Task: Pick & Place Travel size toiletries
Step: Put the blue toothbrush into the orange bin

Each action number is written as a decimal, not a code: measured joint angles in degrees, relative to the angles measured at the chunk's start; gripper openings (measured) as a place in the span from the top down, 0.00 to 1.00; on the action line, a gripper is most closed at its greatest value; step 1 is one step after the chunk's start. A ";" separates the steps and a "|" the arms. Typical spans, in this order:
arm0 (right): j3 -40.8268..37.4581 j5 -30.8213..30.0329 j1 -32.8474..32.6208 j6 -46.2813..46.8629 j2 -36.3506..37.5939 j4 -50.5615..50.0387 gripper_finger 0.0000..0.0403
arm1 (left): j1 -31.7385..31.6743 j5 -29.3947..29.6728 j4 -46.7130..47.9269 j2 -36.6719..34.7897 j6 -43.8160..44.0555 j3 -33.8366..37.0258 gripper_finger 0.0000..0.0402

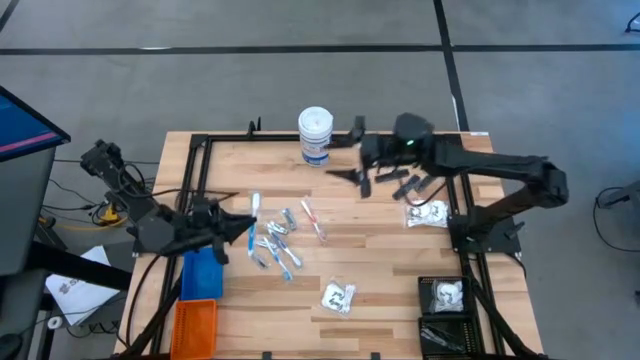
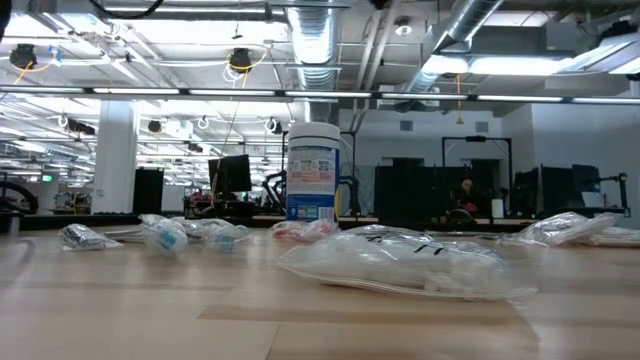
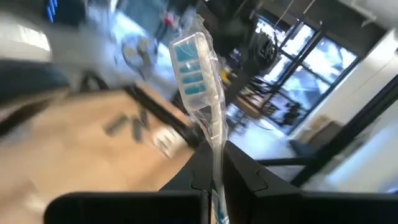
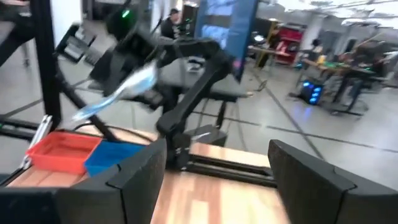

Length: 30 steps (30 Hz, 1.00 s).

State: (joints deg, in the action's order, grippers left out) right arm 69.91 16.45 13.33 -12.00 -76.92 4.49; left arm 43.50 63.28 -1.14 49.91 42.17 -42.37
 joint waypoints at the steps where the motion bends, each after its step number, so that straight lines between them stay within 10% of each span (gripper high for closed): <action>1: 0.03 -0.02 0.59 0.00 0.96 -0.65 0.31 | -0.30 -1.28 1.02 0.59 4.47 0.00 0.98; 17: -0.07 -0.02 9.03 -4.63 2.64 -11.78 0.31 | -0.83 -26.14 3.88 23.41 43.96 -8.57 0.99; 30: -0.04 0.03 8.66 -3.04 2.64 -9.81 0.31 | 4.44 -68.20 50.61 35.50 84.74 -34.80 0.99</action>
State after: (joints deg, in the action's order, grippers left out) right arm 69.87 16.48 21.99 -15.04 -74.28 -5.32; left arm 47.94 -4.92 49.48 85.41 126.91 -77.17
